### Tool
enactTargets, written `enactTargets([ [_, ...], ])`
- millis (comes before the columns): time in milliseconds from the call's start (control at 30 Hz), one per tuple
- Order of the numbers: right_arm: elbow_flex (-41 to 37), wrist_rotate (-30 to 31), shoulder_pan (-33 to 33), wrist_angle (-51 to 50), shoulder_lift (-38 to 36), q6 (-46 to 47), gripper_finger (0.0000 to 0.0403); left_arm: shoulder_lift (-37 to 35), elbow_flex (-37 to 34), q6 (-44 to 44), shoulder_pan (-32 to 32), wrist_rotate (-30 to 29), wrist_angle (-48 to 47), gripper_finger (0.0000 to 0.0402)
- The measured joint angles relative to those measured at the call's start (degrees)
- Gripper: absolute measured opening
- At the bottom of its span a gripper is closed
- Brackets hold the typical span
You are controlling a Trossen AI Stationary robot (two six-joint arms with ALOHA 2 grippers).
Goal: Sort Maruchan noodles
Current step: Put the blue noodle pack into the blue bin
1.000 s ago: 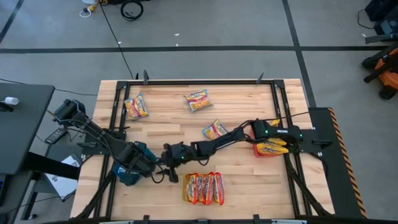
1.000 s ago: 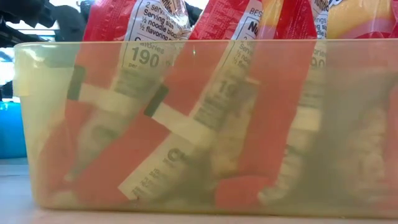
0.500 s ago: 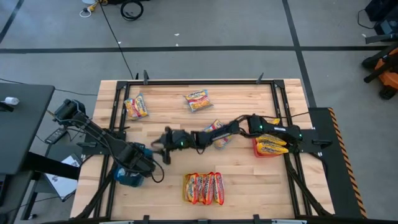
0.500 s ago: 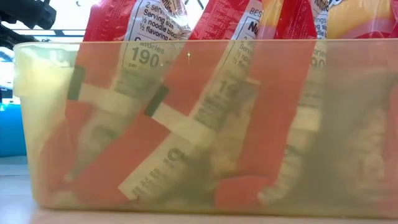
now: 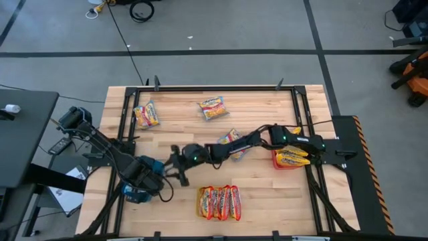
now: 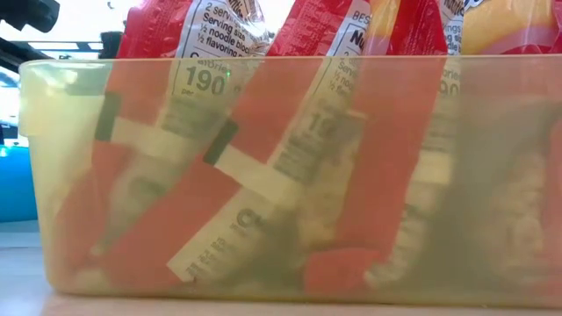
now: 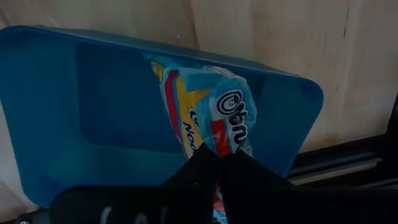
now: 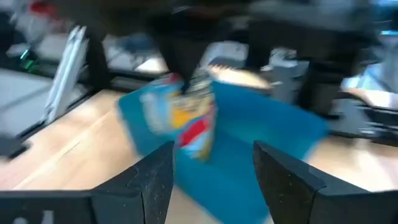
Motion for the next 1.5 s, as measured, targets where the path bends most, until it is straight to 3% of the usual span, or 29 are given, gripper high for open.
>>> enactTargets([
  [167,10.42,0.35,1.35,-19.03,1.6,-6.7,0.0203,0.0,0.0,1.61,0.09,-0.67,2.22,0.0016],
  [267,13.11,2.94,1.41,-24.57,1.6,-13.17,0.0198,0.0,0.0,1.74,0.01,-1.26,2.93,0.0016],
  [367,15.56,1.64,1.09,-29.34,1.49,-14.88,0.0198,0.0,0.0,1.78,0.0,-1.63,2.96,0.0016],
  [667,16.01,-1.99,0.64,-30.47,4.2,-19.86,0.0193,-0.04,0.0,3.75,0.0,-5.14,3.02,0.0016],
  [933,16.22,10.42,0.3,-28.87,5.18,-20.19,0.0162,-0.02,-0.02,3.79,-0.46,-6.23,2.99,0.0016],
  [1200,16.0,12.94,-2.11,-27.29,5.49,-20.13,0.0117,-0.07,0.0,3.69,-1.88,-4.75,3.26,0.0016],
  [1500,15.91,12.95,-3.86,-26.49,5.6,-20.1,0.0115,0.0,-0.02,6.48,-1.92,-3.8,4.23,0.0016],
])
